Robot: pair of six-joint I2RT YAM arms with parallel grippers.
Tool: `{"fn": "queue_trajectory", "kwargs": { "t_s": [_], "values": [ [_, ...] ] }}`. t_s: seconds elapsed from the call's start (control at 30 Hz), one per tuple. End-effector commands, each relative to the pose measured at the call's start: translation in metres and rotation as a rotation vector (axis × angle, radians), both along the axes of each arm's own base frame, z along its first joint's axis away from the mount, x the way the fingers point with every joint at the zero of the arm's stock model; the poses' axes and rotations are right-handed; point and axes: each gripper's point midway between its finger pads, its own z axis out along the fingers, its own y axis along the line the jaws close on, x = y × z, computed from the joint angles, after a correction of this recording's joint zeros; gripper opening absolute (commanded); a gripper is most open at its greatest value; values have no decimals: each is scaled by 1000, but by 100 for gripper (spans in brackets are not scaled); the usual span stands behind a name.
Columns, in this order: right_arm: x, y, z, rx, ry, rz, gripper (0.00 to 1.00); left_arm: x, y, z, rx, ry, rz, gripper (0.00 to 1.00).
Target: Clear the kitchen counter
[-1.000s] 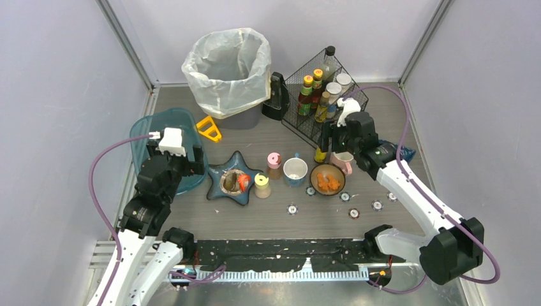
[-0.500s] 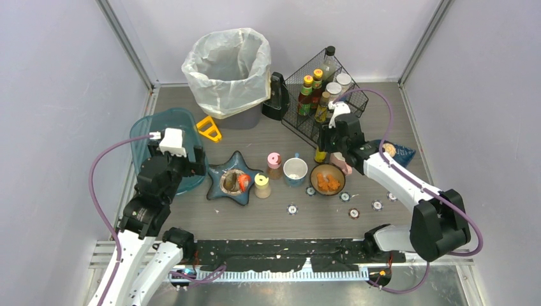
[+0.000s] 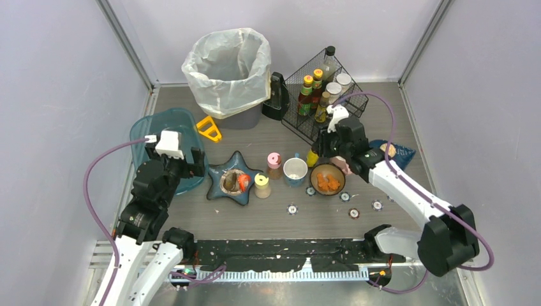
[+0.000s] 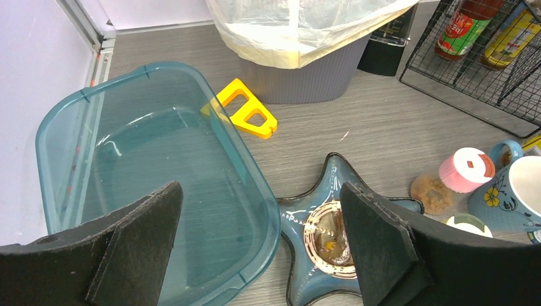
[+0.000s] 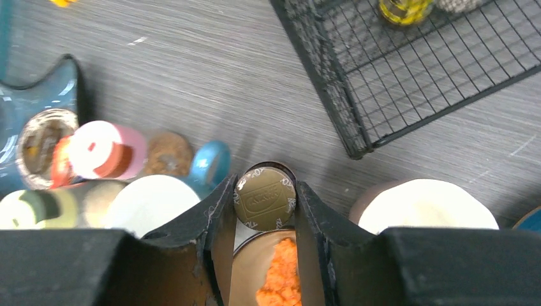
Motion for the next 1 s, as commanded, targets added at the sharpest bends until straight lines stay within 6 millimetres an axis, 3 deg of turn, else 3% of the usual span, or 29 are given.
{"fn": "queue_trajectory", "kwargs": {
  "t_s": [0.0,0.1,0.23,0.43,0.47,0.5,0.7,0.97],
  "values": [
    [-1,20,103,144,-241,95,5,3,-4,17,-20,-40,-14,95],
    [1,19,152,160,-338,99,5,5,-5,15,-19,-32,-18,95],
    [13,10,199,143,-439,45,5,6,-5,13,-16,-27,-16,95],
    [45,-3,241,105,-564,-59,5,6,-5,12,-15,-23,-15,95],
    [56,-4,236,80,-556,-74,5,6,-5,12,-16,-25,-15,95],
    [60,-5,243,78,-572,-82,5,6,-5,12,-16,-25,-15,95],
    [105,-5,225,34,-539,-109,5,5,-4,13,-15,-31,-12,95],
    [137,0,154,-31,-422,-108,5,4,-5,15,-18,-36,-15,95]
  ]
}}
